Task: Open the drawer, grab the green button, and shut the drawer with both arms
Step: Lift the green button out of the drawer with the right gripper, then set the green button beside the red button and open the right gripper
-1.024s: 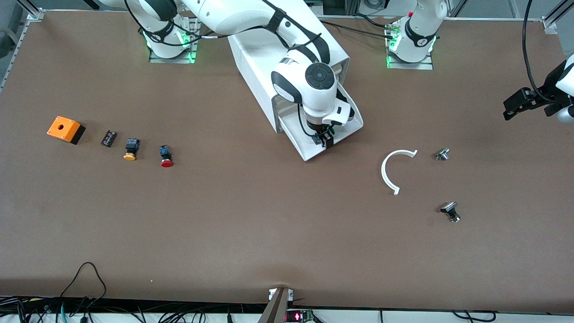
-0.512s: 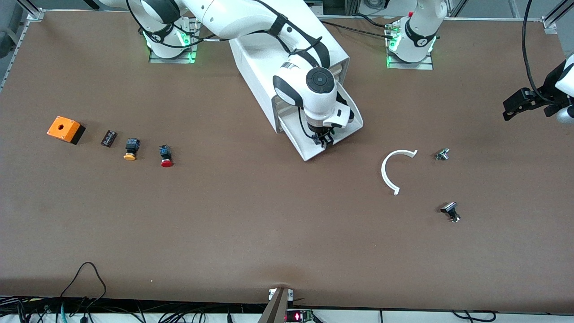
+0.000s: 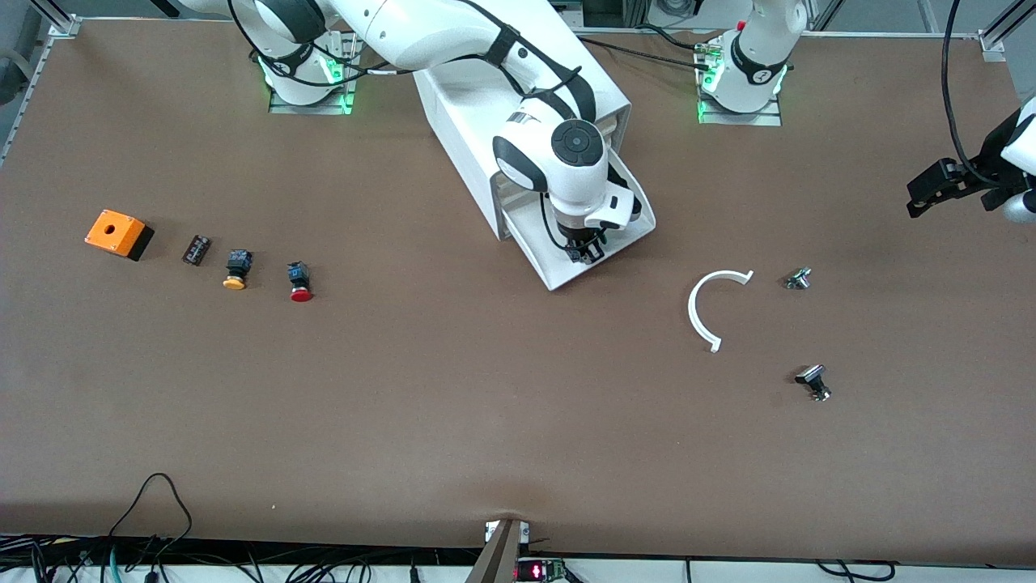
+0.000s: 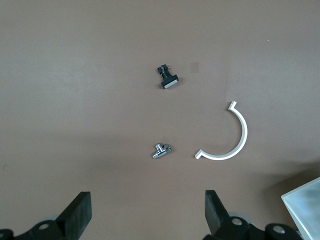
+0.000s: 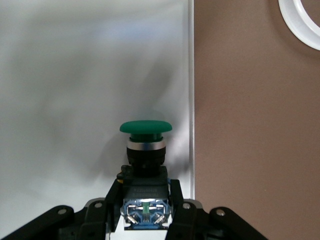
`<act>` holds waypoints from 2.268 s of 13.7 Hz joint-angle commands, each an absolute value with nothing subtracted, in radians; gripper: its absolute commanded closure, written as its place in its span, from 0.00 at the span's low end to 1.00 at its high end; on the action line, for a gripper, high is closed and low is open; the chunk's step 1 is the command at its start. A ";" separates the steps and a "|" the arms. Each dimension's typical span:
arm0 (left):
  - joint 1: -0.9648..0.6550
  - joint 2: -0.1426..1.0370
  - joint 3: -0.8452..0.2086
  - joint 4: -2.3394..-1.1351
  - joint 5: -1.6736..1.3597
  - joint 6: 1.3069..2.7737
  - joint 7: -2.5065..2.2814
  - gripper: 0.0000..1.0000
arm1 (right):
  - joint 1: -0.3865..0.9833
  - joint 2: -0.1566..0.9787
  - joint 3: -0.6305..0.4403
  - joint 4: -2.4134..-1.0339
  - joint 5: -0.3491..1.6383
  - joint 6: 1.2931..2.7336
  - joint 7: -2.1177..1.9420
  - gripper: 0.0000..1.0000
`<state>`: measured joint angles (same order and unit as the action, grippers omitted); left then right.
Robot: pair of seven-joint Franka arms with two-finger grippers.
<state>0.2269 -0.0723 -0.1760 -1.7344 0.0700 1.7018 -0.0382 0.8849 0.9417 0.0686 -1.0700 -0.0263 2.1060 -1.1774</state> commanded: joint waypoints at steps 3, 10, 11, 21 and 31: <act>0.225 -0.057 -0.178 -1.701 0.075 1.680 -0.035 0.00 | 0.897 0.957 0.060 -1.034 -0.041 2.114 -1.187 0.71; 0.225 -0.057 -0.179 -1.701 0.075 1.678 -0.035 0.00 | 0.874 0.813 0.022 -1.029 -0.023 2.006 -1.014 0.75; 0.225 -0.058 -0.181 -1.701 0.075 1.677 -0.035 0.00 | 0.874 0.801 -0.003 -1.029 -0.023 2.016 -0.987 0.75; 0.235 -0.058 -0.198 -1.703 0.077 1.670 -0.037 0.00 | 0.772 0.778 -0.160 -1.118 -0.022 2.071 -0.441 0.74; 0.225 -0.066 -0.242 -1.701 0.077 1.658 -0.049 0.00 | 0.574 0.700 -0.179 -1.396 0.011 2.158 -0.251 0.75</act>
